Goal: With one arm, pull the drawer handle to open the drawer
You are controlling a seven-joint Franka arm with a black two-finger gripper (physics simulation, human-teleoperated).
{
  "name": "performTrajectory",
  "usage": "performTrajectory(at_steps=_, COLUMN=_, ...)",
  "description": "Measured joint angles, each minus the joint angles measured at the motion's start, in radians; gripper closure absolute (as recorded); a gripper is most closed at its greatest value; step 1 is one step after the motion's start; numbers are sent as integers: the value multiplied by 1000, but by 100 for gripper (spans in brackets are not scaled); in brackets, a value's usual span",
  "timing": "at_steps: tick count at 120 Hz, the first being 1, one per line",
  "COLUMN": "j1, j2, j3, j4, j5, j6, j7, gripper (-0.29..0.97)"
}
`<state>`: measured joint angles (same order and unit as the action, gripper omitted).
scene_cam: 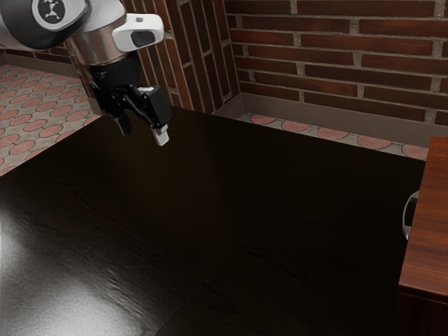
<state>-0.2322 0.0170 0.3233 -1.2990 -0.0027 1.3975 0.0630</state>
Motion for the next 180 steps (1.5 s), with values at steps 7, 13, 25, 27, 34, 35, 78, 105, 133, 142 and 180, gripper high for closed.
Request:
performTrajectory(at_steps=7, j1=3, j2=-1, j3=0, j4=0, j5=-1, j6=0, j7=0, gripper=2)
performTrajectory(at_steps=13, j1=9, j2=-1, j3=0, j4=-1, j5=-1, j6=-1, j7=0, gripper=2)
performTrajectory(at_steps=25, j1=32, j2=0, j3=1, j4=0, j5=-1, j6=-1, j7=1, gripper=2)
performTrajectory(at_steps=27, j1=37, j2=-1, j3=0, j4=5, j5=0, j6=-2, j7=1, gripper=2)
performTrajectory(at_steps=34, j1=57, j2=-1, j3=0, j4=71, j5=0, j6=-17, j7=1, gripper=2)
performTrajectory(at_steps=35, j1=60, j2=-1, j3=0, j4=87, j5=0, j6=-21, j7=1, gripper=2)
performTrajectory(at_steps=78, j1=163, j2=131, j3=1, j4=357, j5=-54, j6=-94, j7=0, gripper=2)
performTrajectory(at_steps=105, j1=167, j2=194, j3=1, j4=276, j5=-59, j6=-75, j7=-2, gripper=2)
performTrajectory(at_steps=133, j1=167, j2=223, j3=0, j4=200, j5=-58, j6=17, j7=-2, gripper=2)
performTrajectory(at_steps=142, j1=166, j2=231, j3=-1, j4=192, j5=-59, j6=46, j7=-1, gripper=2)
performTrajectory(at_steps=180, j1=116, j2=312, j3=-35, j4=124, j5=-118, j6=192, j7=-1, gripper=2)
